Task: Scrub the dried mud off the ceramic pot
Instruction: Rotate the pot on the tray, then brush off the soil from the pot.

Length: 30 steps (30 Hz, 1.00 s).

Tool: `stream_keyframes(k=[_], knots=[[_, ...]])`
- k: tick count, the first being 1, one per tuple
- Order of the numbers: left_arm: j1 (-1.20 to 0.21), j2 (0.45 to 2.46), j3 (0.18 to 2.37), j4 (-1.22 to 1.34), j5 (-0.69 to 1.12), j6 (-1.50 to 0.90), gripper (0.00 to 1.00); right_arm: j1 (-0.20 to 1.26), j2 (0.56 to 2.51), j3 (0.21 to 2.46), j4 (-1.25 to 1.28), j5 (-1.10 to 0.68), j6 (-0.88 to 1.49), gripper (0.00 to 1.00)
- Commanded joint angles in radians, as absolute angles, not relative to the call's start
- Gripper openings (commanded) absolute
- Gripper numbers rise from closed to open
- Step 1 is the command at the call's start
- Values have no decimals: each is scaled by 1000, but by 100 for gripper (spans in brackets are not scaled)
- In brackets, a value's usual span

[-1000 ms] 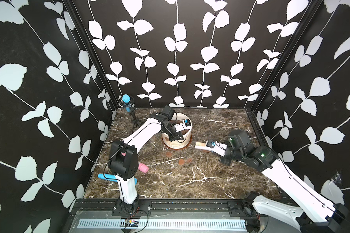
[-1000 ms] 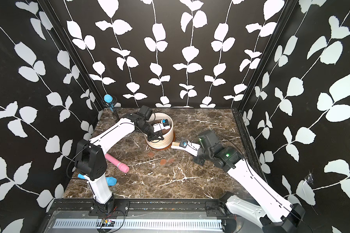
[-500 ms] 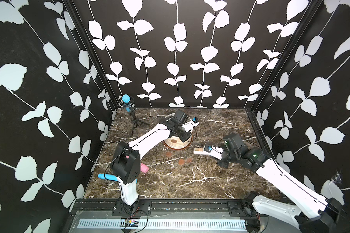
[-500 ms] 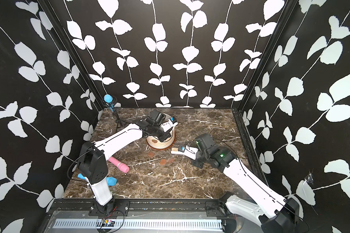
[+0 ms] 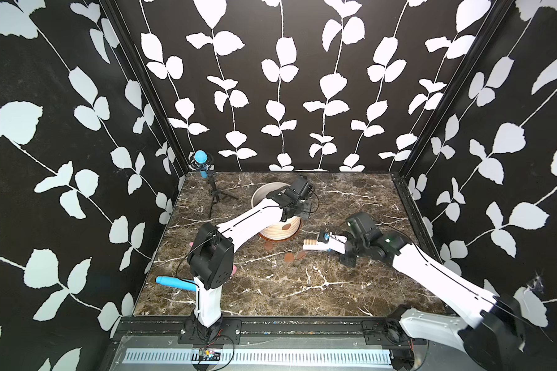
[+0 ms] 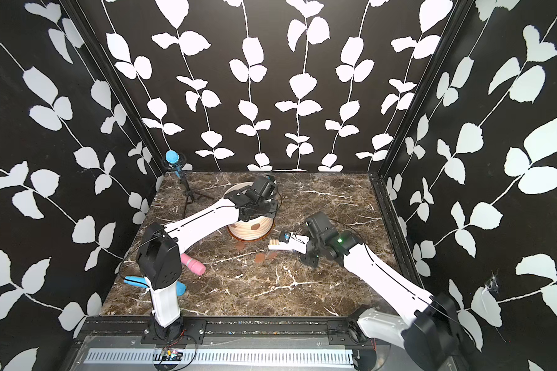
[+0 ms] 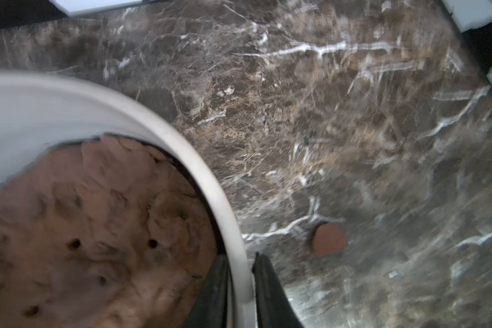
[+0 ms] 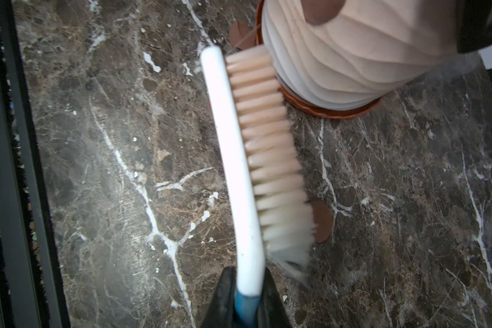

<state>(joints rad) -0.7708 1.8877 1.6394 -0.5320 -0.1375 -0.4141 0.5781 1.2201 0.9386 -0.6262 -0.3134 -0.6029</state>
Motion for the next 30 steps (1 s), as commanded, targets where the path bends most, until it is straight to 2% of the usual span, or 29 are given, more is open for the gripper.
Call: stream_keyframes(k=[1, 5, 9, 13, 15, 17, 19, 20, 21, 26, 30], knots=[[-780, 1880, 1664, -503, -83, -493, 35, 534, 1325, 1023, -548, -412, -617, 0], [-774, 1832, 1707, -604, -57, -434, 43, 541, 1421, 1107, -562, -446, -675, 0], [-729, 1704, 1646, -633, -50, -421, 54, 551, 1470, 1191, -623, -459, -717, 0], [-634, 1554, 1540, -653, -26, -414, 53, 584, 1511, 1278, -709, -489, -746, 0], [-599, 1476, 1479, -669, -60, -401, 57, 599, 1541, 1319, -751, -463, -748, 0], [-568, 1403, 1423, -702, -137, -401, 68, 601, 1573, 1367, -796, -434, -745, 0], [-550, 1333, 1370, -741, -216, -416, 83, 602, 1591, 1402, -833, -431, -742, 0], [-544, 1286, 1336, -763, -268, -427, 94, 605, 1626, 1426, -853, -458, -732, 0], [-542, 1252, 1311, -780, -305, -436, 98, 611, 1646, 1448, -871, -493, -729, 0], [-503, 1164, 1223, -827, -343, -476, 98, 656, 1769, 1607, -1005, -544, -673, 0], [-500, 1119, 1167, -813, -331, -487, 98, 636, 1817, 1633, -1009, -486, -595, 0]])
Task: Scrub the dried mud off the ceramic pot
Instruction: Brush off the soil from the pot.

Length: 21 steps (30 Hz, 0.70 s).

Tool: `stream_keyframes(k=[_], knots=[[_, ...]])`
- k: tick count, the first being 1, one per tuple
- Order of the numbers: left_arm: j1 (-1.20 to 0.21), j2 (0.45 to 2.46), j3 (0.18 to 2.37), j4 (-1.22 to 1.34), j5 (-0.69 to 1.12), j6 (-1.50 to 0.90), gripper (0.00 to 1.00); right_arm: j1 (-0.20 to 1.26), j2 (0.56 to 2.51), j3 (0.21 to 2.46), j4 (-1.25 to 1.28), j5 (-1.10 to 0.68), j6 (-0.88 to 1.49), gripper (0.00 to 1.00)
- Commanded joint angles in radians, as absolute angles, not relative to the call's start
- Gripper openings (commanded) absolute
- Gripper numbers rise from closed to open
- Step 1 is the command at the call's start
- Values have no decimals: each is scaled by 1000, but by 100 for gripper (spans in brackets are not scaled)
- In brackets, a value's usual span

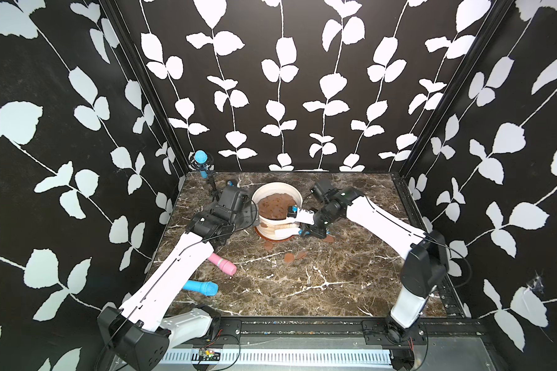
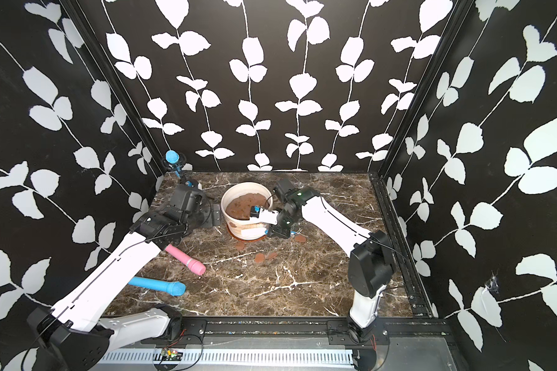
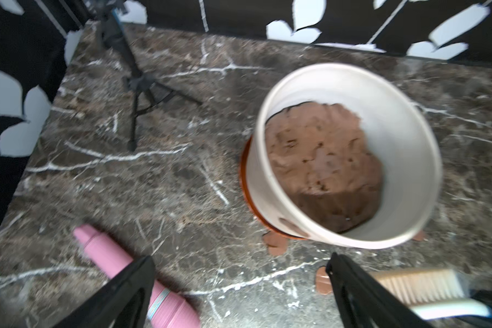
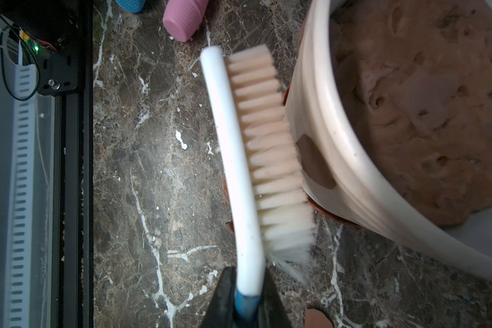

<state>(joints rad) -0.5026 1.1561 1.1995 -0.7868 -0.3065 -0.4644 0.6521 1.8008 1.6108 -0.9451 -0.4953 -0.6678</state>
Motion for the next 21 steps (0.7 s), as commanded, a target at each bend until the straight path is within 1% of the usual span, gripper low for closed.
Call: stream_keyframes(k=[1, 4, 9, 14, 21], knots=[[-500, 1111, 1157, -808, -329, -486, 98, 627, 1817, 1627, -993, -473, -559, 0], [-500, 1103, 1135, -799, -326, -481, 98, 601, 1795, 1594, -938, -454, -487, 0], [-500, 1117, 1126, -793, -296, -469, 98, 559, 1738, 1504, -873, -467, -455, 0], [-500, 1128, 1108, -771, -261, -466, 98, 516, 1719, 1453, -899, -497, -466, 0], [-500, 1144, 1111, -779, -242, -467, 98, 509, 1636, 1368, -888, -538, -461, 0]])
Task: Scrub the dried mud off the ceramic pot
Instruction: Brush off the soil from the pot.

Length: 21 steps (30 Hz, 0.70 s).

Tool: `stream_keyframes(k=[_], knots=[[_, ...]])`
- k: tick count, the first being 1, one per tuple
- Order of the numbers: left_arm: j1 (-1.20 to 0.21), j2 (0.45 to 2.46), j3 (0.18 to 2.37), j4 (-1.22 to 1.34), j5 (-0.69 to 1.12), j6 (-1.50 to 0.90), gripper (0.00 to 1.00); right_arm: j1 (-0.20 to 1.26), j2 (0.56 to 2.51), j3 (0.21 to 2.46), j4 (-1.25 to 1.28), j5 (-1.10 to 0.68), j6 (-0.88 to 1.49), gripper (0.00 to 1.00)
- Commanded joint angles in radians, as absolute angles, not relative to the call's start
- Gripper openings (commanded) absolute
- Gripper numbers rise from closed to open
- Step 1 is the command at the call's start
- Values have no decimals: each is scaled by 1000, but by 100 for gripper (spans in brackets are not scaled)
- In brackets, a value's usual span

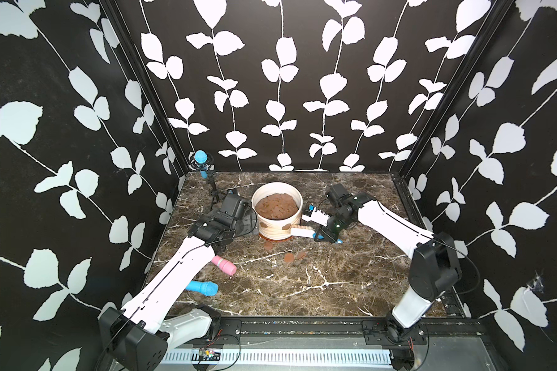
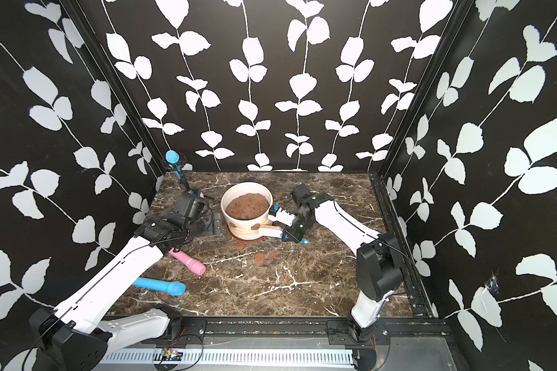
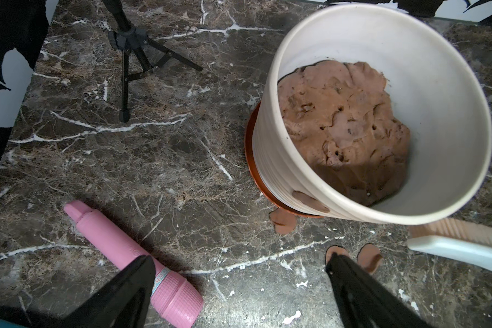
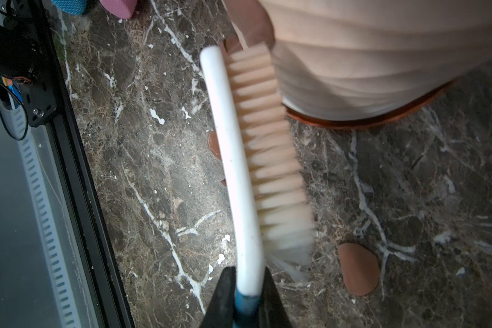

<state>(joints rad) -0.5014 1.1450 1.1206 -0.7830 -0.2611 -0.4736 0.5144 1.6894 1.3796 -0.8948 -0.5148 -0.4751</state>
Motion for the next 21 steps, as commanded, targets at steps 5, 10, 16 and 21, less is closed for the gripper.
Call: stream_keyframes(k=[5, 10, 16, 21], knots=[[-500, 1137, 1096, -779, -228, -475, 98, 587, 1564, 1350, -925, -569, -479, 0], [-500, 1130, 1066, -759, -220, -495, 98, 667, 1648, 1448, -891, -572, -408, 0], [-500, 1149, 1075, -732, -194, -527, 98, 630, 1715, 1466, -762, -455, -237, 0], [-500, 1160, 1075, -730, -192, -524, 98, 597, 1668, 1364, -717, -368, -215, 0]])
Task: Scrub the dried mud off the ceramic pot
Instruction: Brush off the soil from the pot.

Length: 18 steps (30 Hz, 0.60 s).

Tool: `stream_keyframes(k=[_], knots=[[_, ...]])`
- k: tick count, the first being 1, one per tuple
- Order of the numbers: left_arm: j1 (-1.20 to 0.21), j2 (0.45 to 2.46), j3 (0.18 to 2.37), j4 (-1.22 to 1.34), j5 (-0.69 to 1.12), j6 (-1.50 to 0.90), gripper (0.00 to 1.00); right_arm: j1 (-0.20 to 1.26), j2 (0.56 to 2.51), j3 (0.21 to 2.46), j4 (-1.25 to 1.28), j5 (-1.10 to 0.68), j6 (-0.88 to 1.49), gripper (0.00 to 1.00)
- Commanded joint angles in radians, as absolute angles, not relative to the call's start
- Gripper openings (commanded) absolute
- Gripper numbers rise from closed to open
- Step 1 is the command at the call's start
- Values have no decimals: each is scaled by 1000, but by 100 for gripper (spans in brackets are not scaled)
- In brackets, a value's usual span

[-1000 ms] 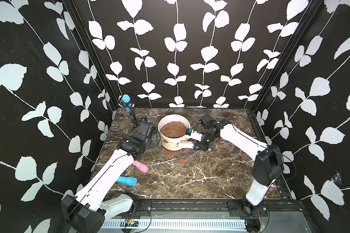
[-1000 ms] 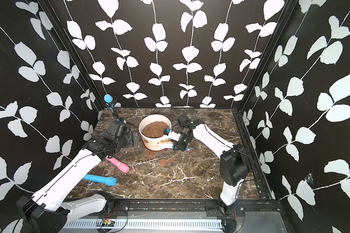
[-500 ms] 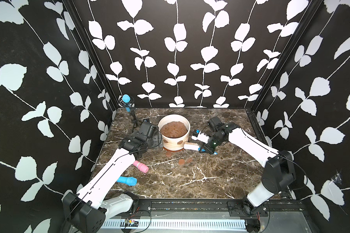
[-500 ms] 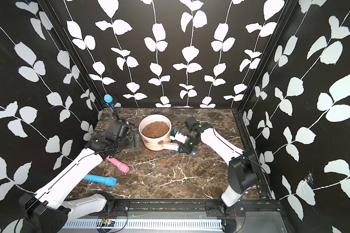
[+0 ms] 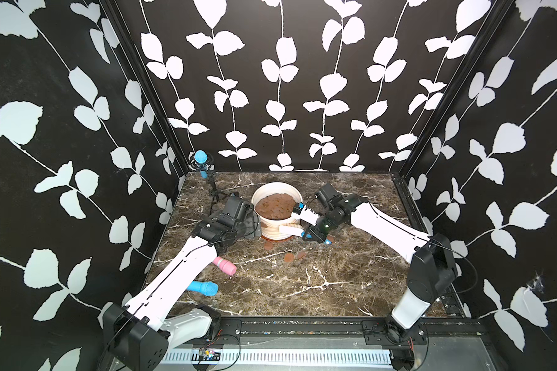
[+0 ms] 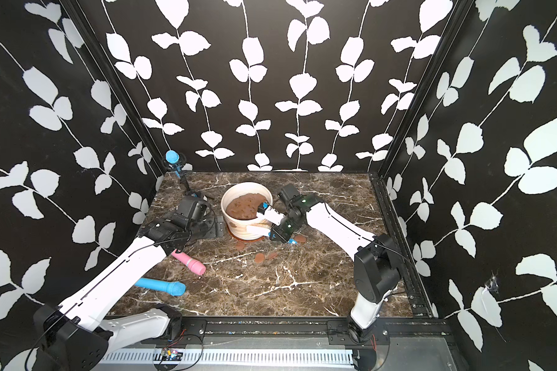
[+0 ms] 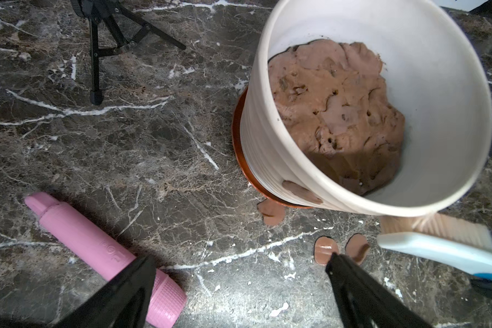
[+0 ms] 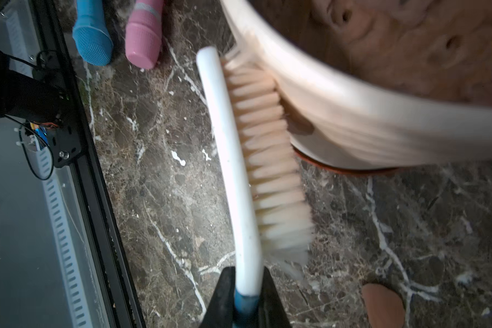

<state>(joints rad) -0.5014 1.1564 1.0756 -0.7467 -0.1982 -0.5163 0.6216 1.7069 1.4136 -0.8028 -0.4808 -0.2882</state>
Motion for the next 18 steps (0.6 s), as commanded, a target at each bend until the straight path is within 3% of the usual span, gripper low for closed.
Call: stream_keyframes(k=[1, 12, 18], knots=[[-500, 1161, 1078, -728, -195, -523, 98, 586, 1648, 1330, -688, -366, -204, 0], [-500, 1179, 1088, -724, -164, -541, 98, 510, 1480, 1143, -686, -420, -235, 0], [-501, 1174, 1081, -719, -173, -535, 98, 631, 1387, 1111, -715, -467, -308, 0]])
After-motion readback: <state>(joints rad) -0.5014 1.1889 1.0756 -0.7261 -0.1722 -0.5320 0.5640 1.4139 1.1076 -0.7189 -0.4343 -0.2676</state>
